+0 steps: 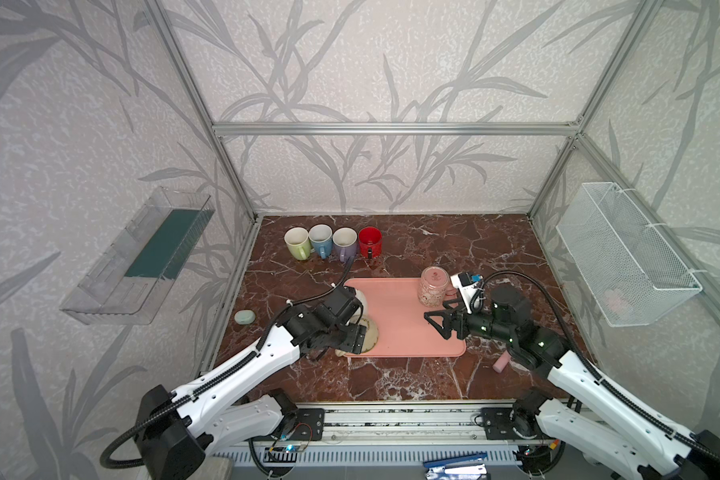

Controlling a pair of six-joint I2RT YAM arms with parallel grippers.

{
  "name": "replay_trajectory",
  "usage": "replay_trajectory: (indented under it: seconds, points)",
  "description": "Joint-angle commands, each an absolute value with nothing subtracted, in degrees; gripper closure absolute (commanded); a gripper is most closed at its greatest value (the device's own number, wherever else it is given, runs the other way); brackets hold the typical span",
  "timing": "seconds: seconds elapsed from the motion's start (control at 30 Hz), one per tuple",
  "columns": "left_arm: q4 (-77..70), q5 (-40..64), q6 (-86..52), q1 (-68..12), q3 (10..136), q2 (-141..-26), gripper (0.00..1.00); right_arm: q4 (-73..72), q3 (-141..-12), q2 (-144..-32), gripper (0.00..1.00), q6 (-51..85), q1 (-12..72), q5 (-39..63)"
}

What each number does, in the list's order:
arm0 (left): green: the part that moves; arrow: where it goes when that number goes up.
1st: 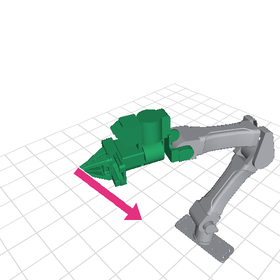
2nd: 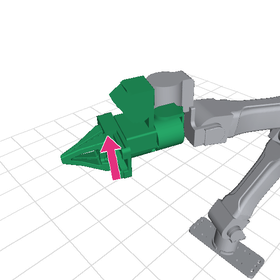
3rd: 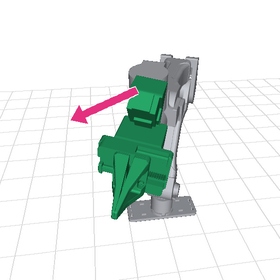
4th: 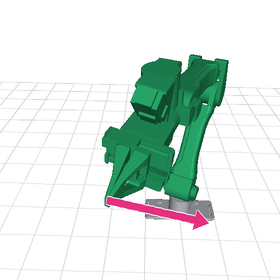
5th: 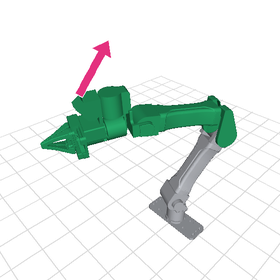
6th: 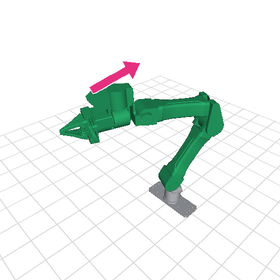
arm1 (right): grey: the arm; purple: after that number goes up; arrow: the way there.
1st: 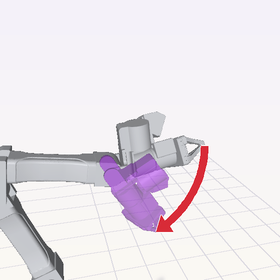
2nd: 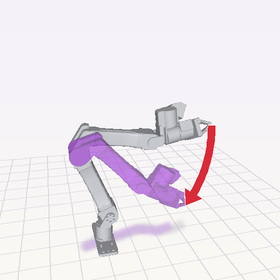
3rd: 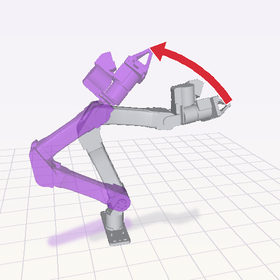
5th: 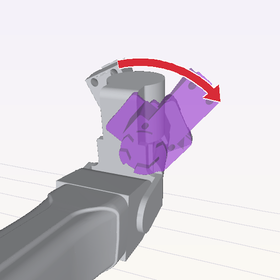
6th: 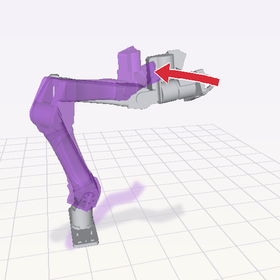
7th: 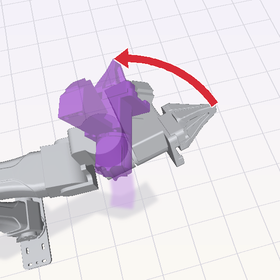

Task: Turn the mug right side up
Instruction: Pick up the mug from the tray.

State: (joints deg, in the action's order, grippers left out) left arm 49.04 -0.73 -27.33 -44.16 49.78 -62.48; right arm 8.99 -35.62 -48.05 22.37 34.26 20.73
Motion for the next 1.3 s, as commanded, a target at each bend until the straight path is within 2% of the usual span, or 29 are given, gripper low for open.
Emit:
replay_trajectory:
  seconds: [0.0, 0.4, 0.5, 0.7, 1.27]
  points:
    - [47.86, -2.36, -30.12, -45.61, 47.72, -64.11, 0.14, 10.13, -37.64, -48.08, 0.09, 21.36, 34.75, 19.6]
    - [42.74, -2.9, -33.15, -46.41, 42.93, -67.02, 0.17, 10.17, -37.27, -48.25, 0.09, 20.48, 34.74, 20.46]
    - [41.72, -2.94, -33.2, -46.41, 42.54, -68.48, 0.22, 9.98, -37.09, -48.27, 0.09, 20.64, 34.76, 20.79]
    - [39.77, -2.55, -33.4, -46.41, 42.11, -70.55, 0.4, 11.04, -36.51, -47.16, 0.09, 20.44, 34.76, 20.8]
    - [36.11, -2.0, -33.11, -46.41, 43.17, -75.38, 0.55, 14.49, -36.56, -45.58, 0.09, 19.0, 34.74, 20.47]
